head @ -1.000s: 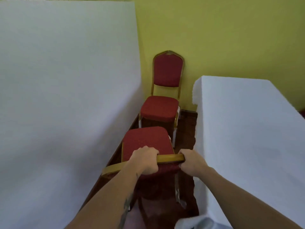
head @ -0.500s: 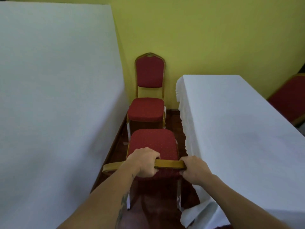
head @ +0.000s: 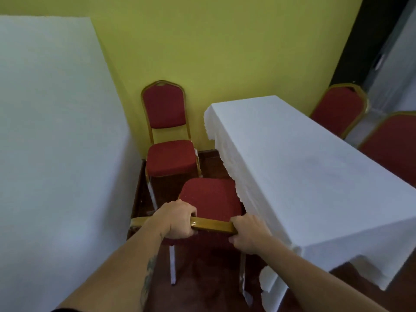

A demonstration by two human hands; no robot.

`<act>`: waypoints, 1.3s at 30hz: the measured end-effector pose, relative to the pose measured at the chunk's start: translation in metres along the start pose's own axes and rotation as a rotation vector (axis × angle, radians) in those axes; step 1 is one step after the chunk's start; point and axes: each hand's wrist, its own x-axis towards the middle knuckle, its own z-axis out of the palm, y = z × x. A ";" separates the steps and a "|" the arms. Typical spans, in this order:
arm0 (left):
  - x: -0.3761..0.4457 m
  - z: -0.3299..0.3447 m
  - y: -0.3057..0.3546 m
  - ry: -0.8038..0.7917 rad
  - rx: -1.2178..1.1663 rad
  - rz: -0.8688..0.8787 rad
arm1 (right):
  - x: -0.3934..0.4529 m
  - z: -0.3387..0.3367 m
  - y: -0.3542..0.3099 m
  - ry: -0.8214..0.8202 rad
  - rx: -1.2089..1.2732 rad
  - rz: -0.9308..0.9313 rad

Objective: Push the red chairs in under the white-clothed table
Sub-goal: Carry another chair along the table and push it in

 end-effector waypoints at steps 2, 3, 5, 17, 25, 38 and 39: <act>-0.006 -0.003 -0.022 -0.016 0.011 0.015 | -0.003 0.009 -0.024 0.017 -0.008 0.035; -0.010 -0.006 -0.032 -0.026 0.019 0.019 | -0.003 0.014 -0.037 0.029 -0.012 0.053; -0.017 -0.012 -0.055 -0.052 0.053 0.016 | -0.004 0.024 -0.064 0.067 0.002 0.087; -0.054 -0.037 -0.127 -0.078 -0.565 -0.307 | 0.013 0.035 -0.129 -0.083 0.044 0.208; -0.056 -0.002 -0.057 0.262 -1.613 -0.834 | 0.007 0.043 -0.138 -0.057 0.144 0.293; -0.019 0.011 -0.098 0.307 -1.211 -0.688 | 0.003 0.040 -0.173 -0.001 0.031 0.286; -0.016 0.009 -0.101 0.281 -1.196 -0.665 | 0.004 0.041 -0.176 -0.004 0.017 0.283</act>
